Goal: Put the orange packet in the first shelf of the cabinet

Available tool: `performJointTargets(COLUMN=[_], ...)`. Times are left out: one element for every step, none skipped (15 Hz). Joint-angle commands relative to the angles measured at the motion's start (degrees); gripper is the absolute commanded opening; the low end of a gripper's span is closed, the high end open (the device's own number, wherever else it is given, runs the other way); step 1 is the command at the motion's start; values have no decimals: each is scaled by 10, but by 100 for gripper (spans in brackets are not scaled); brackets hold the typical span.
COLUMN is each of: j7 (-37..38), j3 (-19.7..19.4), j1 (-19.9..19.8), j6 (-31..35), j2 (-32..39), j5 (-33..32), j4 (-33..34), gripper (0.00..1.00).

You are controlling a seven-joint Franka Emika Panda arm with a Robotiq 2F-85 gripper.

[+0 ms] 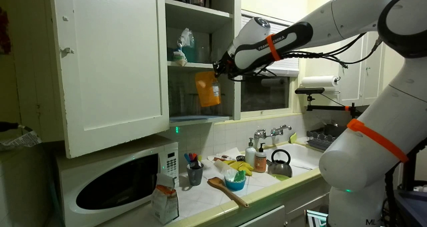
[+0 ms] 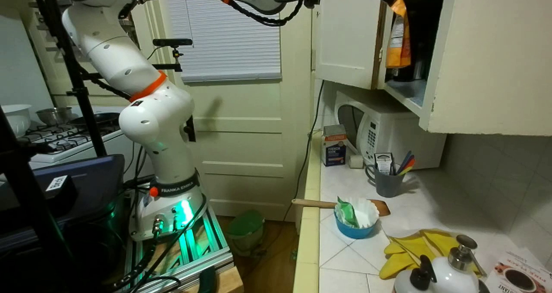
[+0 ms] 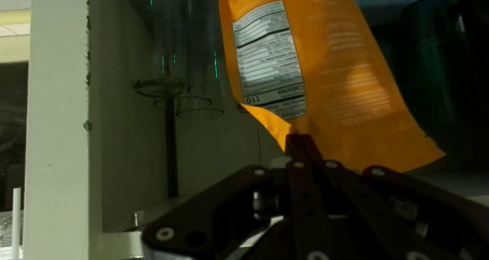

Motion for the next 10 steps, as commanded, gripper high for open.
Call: performJointTargets(j7=[8,7,9,12,12,12,14,15,18,19], j3=[5,4,4,5,5,5,5,5,6,6], j1=[-2,2,4,3,4,5,5,7,7,9], j6=[14,13,14,14,12,11,10,10,9,9], j2=[18,22,25,29,33,38,42,46,50,54], j5=[8,11,13,12,12,12,11,11,9,11], j4=[8,8,7,8,9,11,12,14,15,18], gripper=[0,0,0,0,0,0,0,0,0,0])
